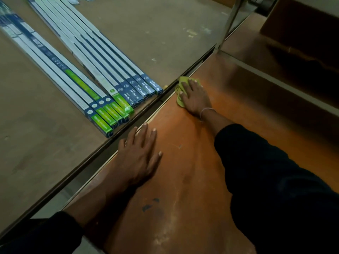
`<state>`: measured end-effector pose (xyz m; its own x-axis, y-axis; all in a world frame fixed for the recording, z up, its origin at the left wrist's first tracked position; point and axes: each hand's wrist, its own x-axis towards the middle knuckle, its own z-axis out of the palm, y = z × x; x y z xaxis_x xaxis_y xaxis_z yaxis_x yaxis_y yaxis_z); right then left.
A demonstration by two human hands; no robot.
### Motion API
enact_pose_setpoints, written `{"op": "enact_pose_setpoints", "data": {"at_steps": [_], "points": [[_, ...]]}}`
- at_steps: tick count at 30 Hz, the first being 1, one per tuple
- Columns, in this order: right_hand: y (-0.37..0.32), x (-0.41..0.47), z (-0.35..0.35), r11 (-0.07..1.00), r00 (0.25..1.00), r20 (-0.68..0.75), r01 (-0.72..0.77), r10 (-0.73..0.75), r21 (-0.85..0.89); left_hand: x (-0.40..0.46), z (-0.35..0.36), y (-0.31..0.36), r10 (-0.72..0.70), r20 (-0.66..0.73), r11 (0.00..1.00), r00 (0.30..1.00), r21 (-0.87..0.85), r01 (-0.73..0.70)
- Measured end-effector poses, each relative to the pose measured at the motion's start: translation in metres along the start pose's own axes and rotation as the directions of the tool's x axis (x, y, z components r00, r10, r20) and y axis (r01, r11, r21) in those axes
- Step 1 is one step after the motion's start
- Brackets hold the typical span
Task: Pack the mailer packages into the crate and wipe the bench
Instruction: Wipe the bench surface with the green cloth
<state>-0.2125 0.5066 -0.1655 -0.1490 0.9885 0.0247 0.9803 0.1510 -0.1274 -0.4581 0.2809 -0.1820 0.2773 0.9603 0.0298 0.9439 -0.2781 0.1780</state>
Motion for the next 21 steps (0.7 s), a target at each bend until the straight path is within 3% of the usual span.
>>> {"op": "enact_pose_setpoints", "data": {"at_steps": [3, 5, 9, 11, 13, 15, 16, 17, 20, 21], "points": [[0.014, 0.012, 0.000, 0.950, 0.949, -0.037, -0.313, 0.313, 0.014, 0.000, 0.002, 0.000, 0.004, -0.021, 1.000, 1.000, 0.022, -0.003], [0.007, 0.010, 0.001, 0.933, 0.932, -0.036, -0.359, 0.360, 0.026, -0.001, 0.001, 0.000, -0.006, -0.015, 1.000, 1.000, 0.026, 0.006], [0.000, -0.026, 0.004, 0.996, 0.996, -0.024, -0.081, 0.082, 0.034, -0.001, -0.001, 0.002, -0.006, 0.001, 1.000, 1.000, 0.021, 0.006], [0.021, -0.047, 0.001, 0.999, 0.998, -0.028, -0.051, 0.051, -0.011, -0.001, -0.001, 0.000, -0.012, 0.003, 1.000, 1.000, 0.021, 0.011], [0.055, -0.073, -0.005, 0.957, 0.956, -0.064, -0.288, 0.285, -0.044, -0.002, -0.001, 0.000, -0.004, 0.011, 1.000, 1.000, 0.003, 0.004], [0.081, -0.101, -0.009, 0.826, 0.825, -0.057, -0.564, 0.563, -0.006, -0.002, -0.001, 0.000, -0.003, 0.016, 1.000, 1.000, -0.012, 0.003], [0.082, -0.113, -0.008, 0.790, 0.789, -0.044, -0.614, 0.613, 0.008, -0.001, -0.001, 0.000, -0.004, 0.018, 1.000, 1.000, -0.016, 0.004], [0.078, -0.125, -0.006, 0.806, 0.805, -0.045, -0.592, 0.592, 0.006, -0.001, -0.002, 0.000, -0.002, 0.023, 1.000, 1.000, -0.016, 0.002], [0.064, -0.164, -0.002, 0.942, 0.941, -0.040, -0.336, 0.335, -0.021, -0.002, -0.003, 0.000, 0.005, 0.043, 1.000, 0.999, -0.022, -0.004], [0.066, -0.175, -0.002, 0.951, 0.951, -0.039, -0.308, 0.307, -0.022, -0.003, -0.004, 0.000, 0.007, 0.044, 1.000, 0.999, -0.030, -0.006]]}}
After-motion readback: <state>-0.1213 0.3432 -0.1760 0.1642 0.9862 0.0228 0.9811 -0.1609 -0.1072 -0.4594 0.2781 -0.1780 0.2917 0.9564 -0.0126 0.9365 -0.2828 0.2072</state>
